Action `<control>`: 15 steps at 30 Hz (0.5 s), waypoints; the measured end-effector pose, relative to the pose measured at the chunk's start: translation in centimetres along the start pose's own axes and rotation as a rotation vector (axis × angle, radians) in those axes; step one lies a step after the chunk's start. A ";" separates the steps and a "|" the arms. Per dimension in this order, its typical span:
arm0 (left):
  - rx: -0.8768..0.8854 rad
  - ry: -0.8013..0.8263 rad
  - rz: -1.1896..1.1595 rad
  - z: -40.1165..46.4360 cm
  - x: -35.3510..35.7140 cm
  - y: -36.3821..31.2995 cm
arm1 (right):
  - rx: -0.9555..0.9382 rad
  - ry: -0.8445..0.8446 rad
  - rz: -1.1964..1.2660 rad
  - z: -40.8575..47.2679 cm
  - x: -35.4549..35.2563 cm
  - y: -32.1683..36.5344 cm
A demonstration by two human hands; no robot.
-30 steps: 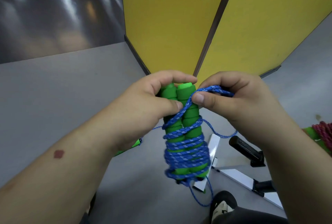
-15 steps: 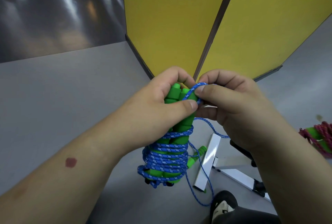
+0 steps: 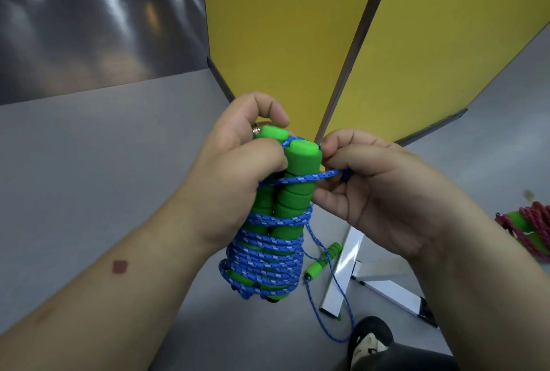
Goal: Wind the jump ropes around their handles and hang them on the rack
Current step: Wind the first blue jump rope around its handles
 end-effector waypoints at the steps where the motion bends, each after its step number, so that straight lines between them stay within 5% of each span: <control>1: -0.007 -0.006 -0.035 0.1 0.0 0.0 | 0.008 -0.008 -0.010 0.0 -0.1 0.0; 15: 0.038 -0.218 -0.151 0.6 0.3 -0.3 | 0.042 -0.100 0.157 -0.4 0.4 0.1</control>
Point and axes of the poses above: each hand's wrist, its own z-axis towards the middle knuckle, its own x-axis out of the palm, y = z × x, the point moved 2 cm from there along z, towards the middle knuckle, and after that the axes turned 11 degrees about -x, right-handed, at the moved point
